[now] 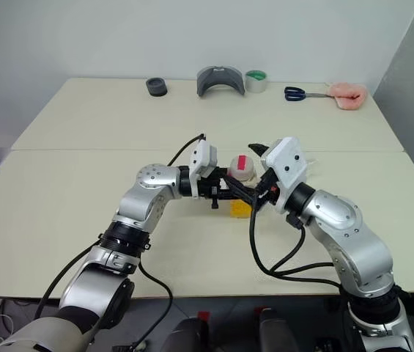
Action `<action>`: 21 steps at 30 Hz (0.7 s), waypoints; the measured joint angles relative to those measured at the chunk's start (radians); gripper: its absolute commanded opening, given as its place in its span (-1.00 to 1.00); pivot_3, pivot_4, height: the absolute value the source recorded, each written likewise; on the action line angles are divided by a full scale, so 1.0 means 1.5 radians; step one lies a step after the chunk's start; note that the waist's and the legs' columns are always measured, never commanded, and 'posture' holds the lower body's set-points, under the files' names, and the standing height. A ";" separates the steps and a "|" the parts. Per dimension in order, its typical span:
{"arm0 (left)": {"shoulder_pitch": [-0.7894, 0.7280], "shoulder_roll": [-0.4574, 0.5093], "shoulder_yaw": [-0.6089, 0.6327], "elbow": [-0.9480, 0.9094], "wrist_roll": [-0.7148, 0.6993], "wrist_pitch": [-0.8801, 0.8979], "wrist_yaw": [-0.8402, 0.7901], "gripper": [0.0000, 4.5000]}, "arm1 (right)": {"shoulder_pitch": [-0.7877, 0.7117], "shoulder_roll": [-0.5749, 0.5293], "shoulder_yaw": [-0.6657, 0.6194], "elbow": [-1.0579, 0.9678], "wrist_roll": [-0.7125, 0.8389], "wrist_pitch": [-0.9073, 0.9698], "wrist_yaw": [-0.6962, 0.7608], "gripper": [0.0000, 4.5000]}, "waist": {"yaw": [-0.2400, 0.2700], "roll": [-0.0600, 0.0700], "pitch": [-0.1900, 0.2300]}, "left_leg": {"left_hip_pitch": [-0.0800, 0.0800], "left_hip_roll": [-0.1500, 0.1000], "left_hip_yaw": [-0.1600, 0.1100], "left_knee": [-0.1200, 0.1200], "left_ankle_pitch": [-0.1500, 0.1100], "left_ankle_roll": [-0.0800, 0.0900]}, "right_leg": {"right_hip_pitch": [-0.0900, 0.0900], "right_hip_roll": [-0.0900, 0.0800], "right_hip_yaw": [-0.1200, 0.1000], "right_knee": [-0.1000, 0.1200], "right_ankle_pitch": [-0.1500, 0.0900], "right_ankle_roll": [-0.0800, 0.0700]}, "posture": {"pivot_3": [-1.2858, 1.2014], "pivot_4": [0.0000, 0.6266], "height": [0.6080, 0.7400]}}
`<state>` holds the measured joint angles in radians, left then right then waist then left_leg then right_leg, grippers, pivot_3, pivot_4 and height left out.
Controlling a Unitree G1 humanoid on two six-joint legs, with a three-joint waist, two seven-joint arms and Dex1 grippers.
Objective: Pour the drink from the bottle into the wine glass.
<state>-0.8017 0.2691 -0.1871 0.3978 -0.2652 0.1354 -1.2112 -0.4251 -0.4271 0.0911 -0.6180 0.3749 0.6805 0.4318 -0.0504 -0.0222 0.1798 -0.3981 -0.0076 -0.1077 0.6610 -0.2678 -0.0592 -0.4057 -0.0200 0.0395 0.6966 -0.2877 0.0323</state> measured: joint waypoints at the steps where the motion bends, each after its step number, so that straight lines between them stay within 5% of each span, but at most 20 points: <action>1: 0.000 0.000 0.000 0.000 0.000 0.000 0.000 -0.23 | 0.000 0.001 -0.001 0.003 0.000 -0.002 -0.001 0.90 | 0.000 0.000 0.000 | 0.000 0.000 0.000 0.000 0.000 0.000 | 0.000 0.000 0.000 0.000 0.000 0.000 | 0.03 -0.52 1.00; 21: 0.002 0.001 0.000 0.000 0.000 0.003 0.002 -0.23 | 0.015 -0.017 -0.022 0.003 -0.006 -0.010 0.001 0.90 | 0.000 0.000 0.000 | 0.000 0.000 0.000 0.000 0.000 0.000 | 0.000 0.000 0.000 0.000 0.000 0.000 | 0.03 -0.52 1.00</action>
<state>-0.7981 0.2708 -0.1876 0.3974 -0.2649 0.1403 -1.2087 -0.4023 -0.4534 0.0575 -0.6139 0.3653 0.6649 0.4330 -0.0506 -0.0222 0.1798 -0.3981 -0.0076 -0.1077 0.6610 -0.2678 -0.0592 -0.4057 -0.0200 0.0395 0.6966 -0.2877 0.0323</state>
